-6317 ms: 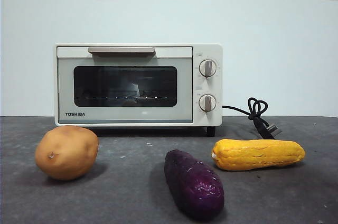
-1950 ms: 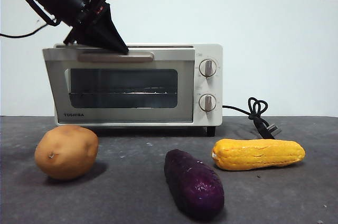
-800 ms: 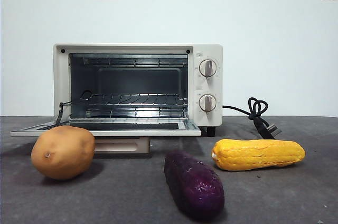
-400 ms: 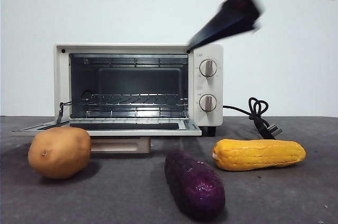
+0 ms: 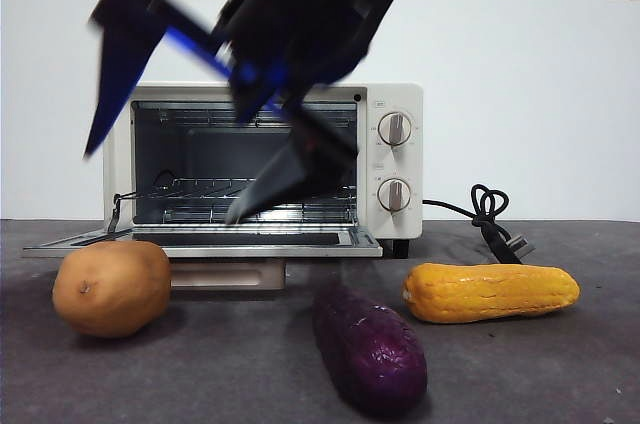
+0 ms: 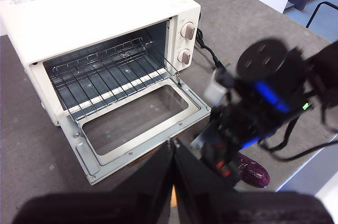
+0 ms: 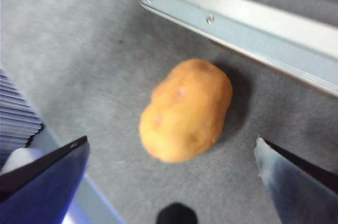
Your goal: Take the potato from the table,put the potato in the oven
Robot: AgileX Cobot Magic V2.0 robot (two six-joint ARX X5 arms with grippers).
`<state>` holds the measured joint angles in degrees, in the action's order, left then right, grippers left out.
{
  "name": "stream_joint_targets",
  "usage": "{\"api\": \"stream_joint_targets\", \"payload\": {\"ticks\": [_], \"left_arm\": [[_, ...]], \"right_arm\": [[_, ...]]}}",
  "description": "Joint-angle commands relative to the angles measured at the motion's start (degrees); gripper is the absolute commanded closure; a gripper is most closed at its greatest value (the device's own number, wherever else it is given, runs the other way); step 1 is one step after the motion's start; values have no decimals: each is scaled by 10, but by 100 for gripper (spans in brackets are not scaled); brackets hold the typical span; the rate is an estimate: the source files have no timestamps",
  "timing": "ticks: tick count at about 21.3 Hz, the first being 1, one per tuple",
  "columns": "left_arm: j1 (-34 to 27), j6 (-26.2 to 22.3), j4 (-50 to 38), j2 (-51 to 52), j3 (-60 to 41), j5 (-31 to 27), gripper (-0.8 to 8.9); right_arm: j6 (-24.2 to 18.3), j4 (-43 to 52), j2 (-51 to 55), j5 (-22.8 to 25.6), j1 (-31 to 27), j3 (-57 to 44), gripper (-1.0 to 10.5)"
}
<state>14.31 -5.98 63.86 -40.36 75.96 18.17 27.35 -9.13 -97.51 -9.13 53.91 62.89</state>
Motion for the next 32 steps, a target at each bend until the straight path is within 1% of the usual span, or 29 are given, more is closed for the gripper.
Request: {"api": "stream_joint_targets", "payload": {"ticks": [1,5,11,12,15,22,23,25,26,28,29,30,32], "left_arm": [[-1,2,-1,2,-5,1,821],[-1,1,3,2,-5,1,821],[-1,-1,6,2,-5,3,821],[-1,-1,6,2,-5,2,821],[-1,-2,6,2,-5,2,821],[-1,-2,5,2,-5,3,821],[-1,-2,5,2,-5,3,821],[-1,-3,5,2,-5,3,821],[-1,-3,5,2,-5,3,821],[-1,-3,5,2,-5,2,821],[-1,-3,5,2,-5,2,821],[-1,-3,5,2,-5,2,821],[-1,-3,6,2,-5,2,821]], "right_arm": [[35,32,-30,6,5,2,285],[48,74,-61,7,7,8,285],[47,62,-117,10,9,59,285],[46,54,-123,21,9,61,285],[40,44,-130,30,9,61,285],[37,44,-144,31,10,61,292],[37,44,-148,31,10,61,333],[37,47,-150,31,13,61,470],[36,51,-150,31,14,61,566],[35,52,-150,30,17,61,832],[28,52,-150,25,17,61,945],[26,52,-150,16,18,61,962],[26,52,-150,17,18,61,963]]}}
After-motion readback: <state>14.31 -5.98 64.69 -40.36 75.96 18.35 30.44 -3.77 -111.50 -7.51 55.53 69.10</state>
